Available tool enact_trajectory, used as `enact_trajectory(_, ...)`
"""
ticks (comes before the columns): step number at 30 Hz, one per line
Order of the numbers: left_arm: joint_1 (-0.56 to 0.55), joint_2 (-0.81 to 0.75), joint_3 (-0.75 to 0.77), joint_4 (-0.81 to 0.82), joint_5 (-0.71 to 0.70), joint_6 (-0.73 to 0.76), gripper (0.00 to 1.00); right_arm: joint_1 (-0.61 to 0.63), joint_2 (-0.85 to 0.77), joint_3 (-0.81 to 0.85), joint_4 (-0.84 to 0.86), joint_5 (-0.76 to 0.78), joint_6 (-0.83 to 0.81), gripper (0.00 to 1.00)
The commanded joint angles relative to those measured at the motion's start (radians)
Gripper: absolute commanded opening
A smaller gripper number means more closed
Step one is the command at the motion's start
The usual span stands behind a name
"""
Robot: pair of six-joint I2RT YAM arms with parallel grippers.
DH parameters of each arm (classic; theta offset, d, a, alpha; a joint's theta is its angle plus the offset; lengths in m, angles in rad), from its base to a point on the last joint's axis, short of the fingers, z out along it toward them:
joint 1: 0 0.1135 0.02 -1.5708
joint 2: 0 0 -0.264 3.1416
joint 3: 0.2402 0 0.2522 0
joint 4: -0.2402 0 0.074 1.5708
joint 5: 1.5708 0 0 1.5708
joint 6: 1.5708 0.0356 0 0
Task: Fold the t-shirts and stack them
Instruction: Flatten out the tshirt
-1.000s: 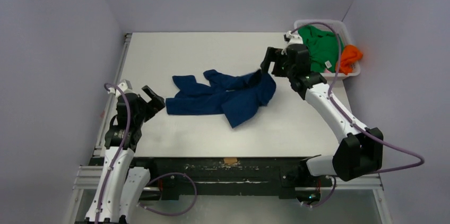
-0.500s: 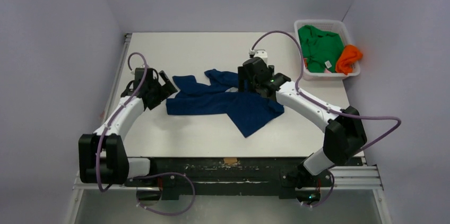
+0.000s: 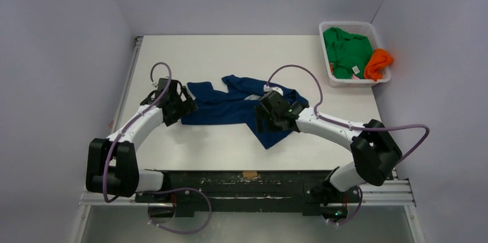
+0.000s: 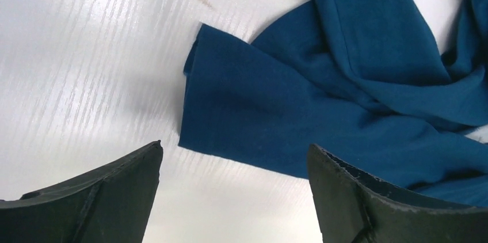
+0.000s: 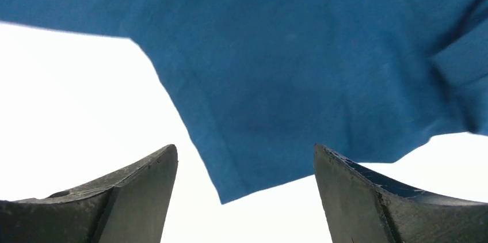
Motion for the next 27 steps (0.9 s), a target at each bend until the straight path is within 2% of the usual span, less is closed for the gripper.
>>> enact_trajectory(1, 0.001, 0.071, 0.012, 0.042, -0.019, -0.032, 0.90, 0.046, 0.002, -0.026, 0.030, -0.070, 0.005, 0.83)
enact_trajectory(6, 0.000, 0.160, 0.045, 0.055, 0.004, -0.041, 0.84, 0.059, 0.045, -0.039, -0.023, 0.012, 0.005, 0.80)
enact_trajectory(11, -0.001, 0.179, 0.053, 0.084, -0.008, -0.054, 0.76, 0.059, 0.069, -0.086, 0.004, -0.020, 0.028, 0.78)
enact_trajectory(20, -0.003, 0.244, 0.084, 0.168, 0.039, -0.047, 0.50, 0.059, 0.088, -0.124, -0.014, 0.021, 0.074, 0.71)
enact_trajectory(27, -0.010, 0.264, 0.110, 0.159, 0.023, -0.042, 0.30, 0.059, 0.095, -0.131, 0.004, 0.051, 0.094, 0.65)
